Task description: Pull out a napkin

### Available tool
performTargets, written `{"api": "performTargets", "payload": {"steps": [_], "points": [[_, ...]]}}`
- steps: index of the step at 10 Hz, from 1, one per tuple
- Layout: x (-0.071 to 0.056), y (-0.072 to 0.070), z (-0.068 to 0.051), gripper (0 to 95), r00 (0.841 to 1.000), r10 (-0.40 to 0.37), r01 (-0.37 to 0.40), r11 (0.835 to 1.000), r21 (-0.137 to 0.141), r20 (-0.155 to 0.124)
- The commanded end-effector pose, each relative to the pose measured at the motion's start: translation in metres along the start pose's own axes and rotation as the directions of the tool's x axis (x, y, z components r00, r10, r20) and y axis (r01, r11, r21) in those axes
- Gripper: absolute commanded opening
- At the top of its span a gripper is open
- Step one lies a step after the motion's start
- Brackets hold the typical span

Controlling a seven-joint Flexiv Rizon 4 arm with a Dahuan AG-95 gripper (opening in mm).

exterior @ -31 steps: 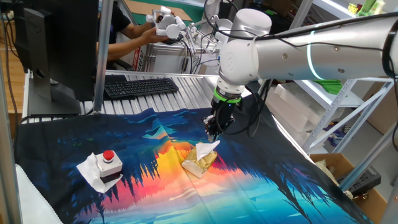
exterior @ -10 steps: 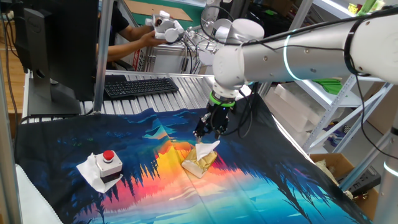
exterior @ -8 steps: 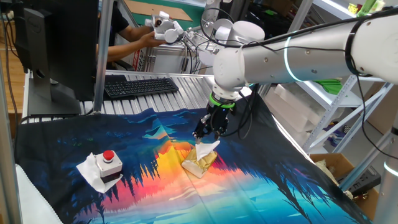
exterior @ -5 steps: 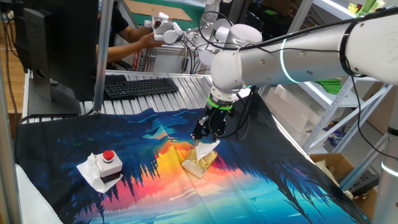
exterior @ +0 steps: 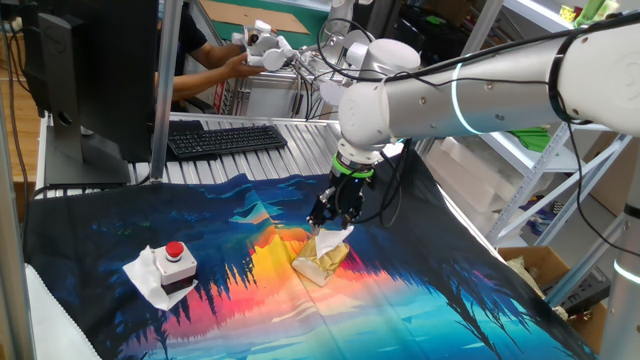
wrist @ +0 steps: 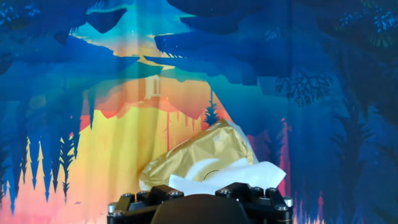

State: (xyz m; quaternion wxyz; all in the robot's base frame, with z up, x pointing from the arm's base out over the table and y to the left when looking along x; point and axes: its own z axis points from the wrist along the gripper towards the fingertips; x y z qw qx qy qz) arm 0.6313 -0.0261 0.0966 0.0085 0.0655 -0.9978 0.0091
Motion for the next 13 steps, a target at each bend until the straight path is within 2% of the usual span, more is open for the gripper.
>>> {"api": "performTargets", "payload": {"steps": [1, 11, 12, 13], "points": [[0.0034, 0.0026, 0.004, 57.0, 1.0, 0.0, 0.0, 1.0, 0.001, 0.001], [0.0079, 0.0046, 0.0099, 57.0, 1.0, -0.005, 0.005, 1.0, 0.008, -0.001], [0.0093, 0.0058, 0.0116, 38.0, 1.0, -0.004, 0.004, 1.0, 0.01, 0.001], [0.0101, 0.0065, 0.0125, 38.0, 1.0, -0.005, 0.005, 1.0, 0.01, 0.004]]}}
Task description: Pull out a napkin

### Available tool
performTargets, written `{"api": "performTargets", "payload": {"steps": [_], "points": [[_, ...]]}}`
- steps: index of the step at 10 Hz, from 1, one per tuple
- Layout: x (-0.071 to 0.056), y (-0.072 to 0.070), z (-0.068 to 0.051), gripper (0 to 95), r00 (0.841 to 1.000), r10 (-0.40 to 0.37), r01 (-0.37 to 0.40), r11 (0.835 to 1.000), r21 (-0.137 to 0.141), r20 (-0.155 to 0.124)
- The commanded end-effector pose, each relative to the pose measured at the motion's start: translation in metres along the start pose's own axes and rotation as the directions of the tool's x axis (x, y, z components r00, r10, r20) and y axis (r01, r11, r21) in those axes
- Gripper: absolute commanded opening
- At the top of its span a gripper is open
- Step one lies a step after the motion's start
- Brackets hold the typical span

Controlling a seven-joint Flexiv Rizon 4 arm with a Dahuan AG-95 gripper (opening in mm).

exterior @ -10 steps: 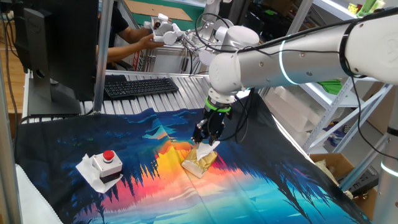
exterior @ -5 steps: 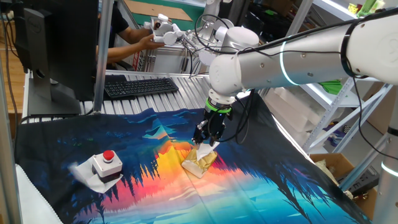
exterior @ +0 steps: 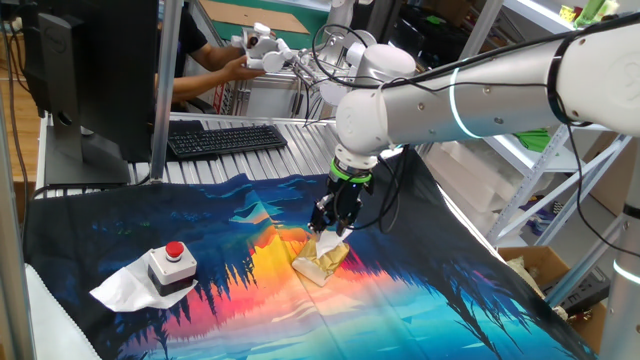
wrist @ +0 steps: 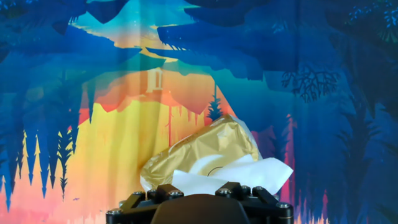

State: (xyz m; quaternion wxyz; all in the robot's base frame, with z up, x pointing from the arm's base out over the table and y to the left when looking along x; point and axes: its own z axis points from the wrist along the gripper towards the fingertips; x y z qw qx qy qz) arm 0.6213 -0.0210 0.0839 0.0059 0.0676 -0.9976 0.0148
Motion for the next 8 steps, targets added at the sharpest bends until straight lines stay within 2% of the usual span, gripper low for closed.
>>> {"api": "performTargets", "payload": {"steps": [1, 7, 8], "points": [[0.0013, 0.0001, 0.0001, 19.0, 1.0, 0.0, 0.0, 1.0, -0.002, 0.0], [0.0041, -0.0004, 0.0037, 19.0, 1.0, -0.005, 0.005, 1.0, 0.005, -0.004], [0.0041, -0.0006, 0.0038, 0.0, 1.0, -0.01, 0.01, 1.0, 0.006, -0.001]]}}
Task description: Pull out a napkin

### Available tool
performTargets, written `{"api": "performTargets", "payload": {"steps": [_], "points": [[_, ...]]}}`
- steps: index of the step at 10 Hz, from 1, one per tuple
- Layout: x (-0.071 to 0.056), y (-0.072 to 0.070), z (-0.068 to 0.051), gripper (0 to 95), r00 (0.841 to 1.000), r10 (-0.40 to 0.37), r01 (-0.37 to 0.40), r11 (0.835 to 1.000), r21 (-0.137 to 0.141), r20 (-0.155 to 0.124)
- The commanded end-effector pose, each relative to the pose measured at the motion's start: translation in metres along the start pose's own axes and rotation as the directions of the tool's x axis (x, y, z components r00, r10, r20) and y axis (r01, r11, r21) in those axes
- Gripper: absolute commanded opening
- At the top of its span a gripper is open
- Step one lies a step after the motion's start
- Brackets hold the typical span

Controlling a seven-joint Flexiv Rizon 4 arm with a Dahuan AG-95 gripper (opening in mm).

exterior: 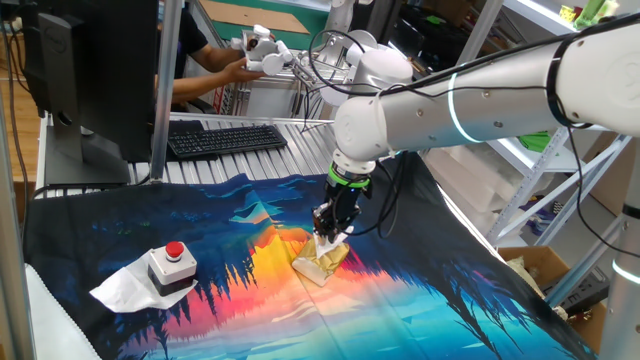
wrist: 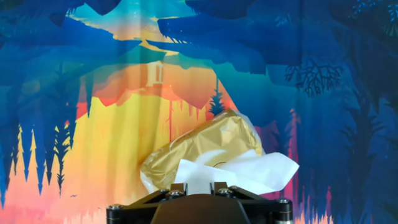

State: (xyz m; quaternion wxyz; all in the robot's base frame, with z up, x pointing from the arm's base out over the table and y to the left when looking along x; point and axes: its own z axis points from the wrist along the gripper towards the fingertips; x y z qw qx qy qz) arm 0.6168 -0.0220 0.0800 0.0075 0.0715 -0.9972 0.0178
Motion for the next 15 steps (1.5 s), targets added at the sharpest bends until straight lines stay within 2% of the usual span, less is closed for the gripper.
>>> {"api": "performTargets", "payload": {"steps": [1, 4, 5, 6, 15], "points": [[-0.0004, -0.0003, -0.0002, 0.0, 1.0, 0.001, -0.001, 1.0, 0.0, 0.004], [-0.0004, -0.0011, 0.0, 0.0, 1.0, 0.018, -0.018, 1.0, 0.0, 0.006], [-0.0008, -0.002, -0.0005, 19.0, 1.0, 0.023, -0.023, 1.0, -0.001, 0.008], [-0.002, -0.003, -0.0018, 57.0, 1.0, 0.029, -0.029, 1.0, -0.006, 0.007], [-0.0022, -0.0031, -0.0021, 57.0, 1.0, 0.024, -0.024, 1.0, 0.001, 0.008]]}}
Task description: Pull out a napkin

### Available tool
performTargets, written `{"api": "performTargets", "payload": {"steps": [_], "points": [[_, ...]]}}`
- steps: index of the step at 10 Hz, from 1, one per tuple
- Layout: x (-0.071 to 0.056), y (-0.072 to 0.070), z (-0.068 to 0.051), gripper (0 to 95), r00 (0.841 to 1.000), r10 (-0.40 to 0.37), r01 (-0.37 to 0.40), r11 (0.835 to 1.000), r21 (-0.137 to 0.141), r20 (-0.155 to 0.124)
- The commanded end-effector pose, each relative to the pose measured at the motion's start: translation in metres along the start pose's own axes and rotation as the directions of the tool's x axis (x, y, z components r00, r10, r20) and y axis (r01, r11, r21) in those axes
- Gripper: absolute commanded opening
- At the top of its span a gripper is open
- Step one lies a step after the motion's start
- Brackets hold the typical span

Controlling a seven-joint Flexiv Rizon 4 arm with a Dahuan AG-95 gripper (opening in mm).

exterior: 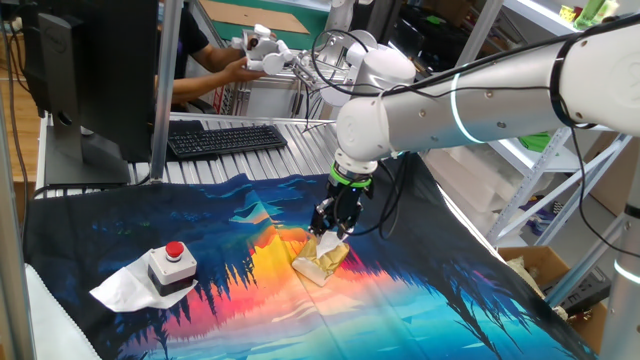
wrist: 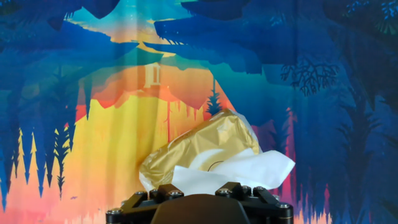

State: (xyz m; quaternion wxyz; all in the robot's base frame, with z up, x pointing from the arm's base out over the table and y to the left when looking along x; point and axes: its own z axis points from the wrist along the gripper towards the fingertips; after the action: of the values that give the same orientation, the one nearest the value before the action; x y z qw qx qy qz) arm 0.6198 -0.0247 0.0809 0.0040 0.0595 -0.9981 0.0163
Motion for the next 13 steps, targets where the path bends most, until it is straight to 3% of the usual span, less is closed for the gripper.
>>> {"api": "performTargets", "payload": {"steps": [1, 13], "points": [[0.0003, 0.0, -0.0012, 57.0, 1.0, -0.003, 0.003, 1.0, 0.005, 0.0], [0.0003, 0.0, -0.0012, 57.0, 1.0, 0.002, -0.002, 1.0, 0.01, 0.001]]}}
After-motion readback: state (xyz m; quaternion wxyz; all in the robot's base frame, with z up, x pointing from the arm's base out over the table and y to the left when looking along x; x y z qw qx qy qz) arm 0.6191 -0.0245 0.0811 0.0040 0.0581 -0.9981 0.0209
